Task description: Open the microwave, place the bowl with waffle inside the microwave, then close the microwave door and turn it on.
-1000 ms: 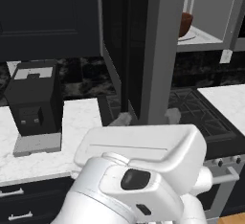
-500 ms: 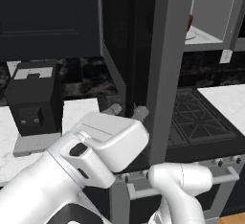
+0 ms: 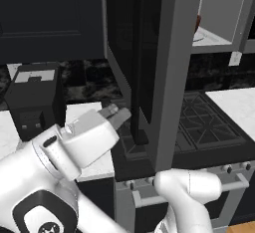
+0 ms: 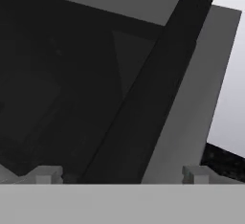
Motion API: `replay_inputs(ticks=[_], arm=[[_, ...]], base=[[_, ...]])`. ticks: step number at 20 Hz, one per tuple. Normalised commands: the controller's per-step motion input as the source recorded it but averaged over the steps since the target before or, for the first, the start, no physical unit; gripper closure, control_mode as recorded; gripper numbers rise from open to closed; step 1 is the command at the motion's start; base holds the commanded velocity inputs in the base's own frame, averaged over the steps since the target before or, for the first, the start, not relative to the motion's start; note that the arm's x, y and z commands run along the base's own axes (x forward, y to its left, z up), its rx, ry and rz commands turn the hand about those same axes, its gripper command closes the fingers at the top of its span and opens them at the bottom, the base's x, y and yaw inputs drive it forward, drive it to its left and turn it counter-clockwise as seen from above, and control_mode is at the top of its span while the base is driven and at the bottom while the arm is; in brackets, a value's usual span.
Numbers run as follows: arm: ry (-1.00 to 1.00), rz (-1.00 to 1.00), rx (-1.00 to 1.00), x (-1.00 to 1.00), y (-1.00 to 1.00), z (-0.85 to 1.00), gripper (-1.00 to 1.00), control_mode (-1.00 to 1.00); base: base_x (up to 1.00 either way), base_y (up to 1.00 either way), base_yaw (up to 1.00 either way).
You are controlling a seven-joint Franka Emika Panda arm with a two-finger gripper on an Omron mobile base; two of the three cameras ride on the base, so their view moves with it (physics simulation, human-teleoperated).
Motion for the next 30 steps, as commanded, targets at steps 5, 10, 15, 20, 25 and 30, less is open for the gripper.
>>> replay_inputs(ticks=[5, 10, 15, 20, 25, 30], arm=[[0.0, 0.07, 0.0, 0.6, 0.0, -0.15, -1.0, -1.0], [0.0, 0.16, 0.0, 0.41, 0.0, -0.21, -1.0, -1.0], [0.0, 0.14, -0.02, 0.21, -0.02, -0.01, -1.0, -1.0], [0.0, 0.05, -0.04, 0.0, -0.28, 0.0, -1.0, -1.0], [0.0, 0.0, -0.04, -0.09, -0.59, 0.0, -1.0, -1.0], [0.0, 0.0, -0.06, 0.0, -0.73, 0.0, -1.0, -1.0]], base=[[0.0, 0.0, 0.0], [0.0, 0.0, 0.0], [0.0, 0.0, 0.0], [0.0, 0.0, 0.0], [0.0, 0.0, 0.0], [0.0, 0.0, 0.0]])
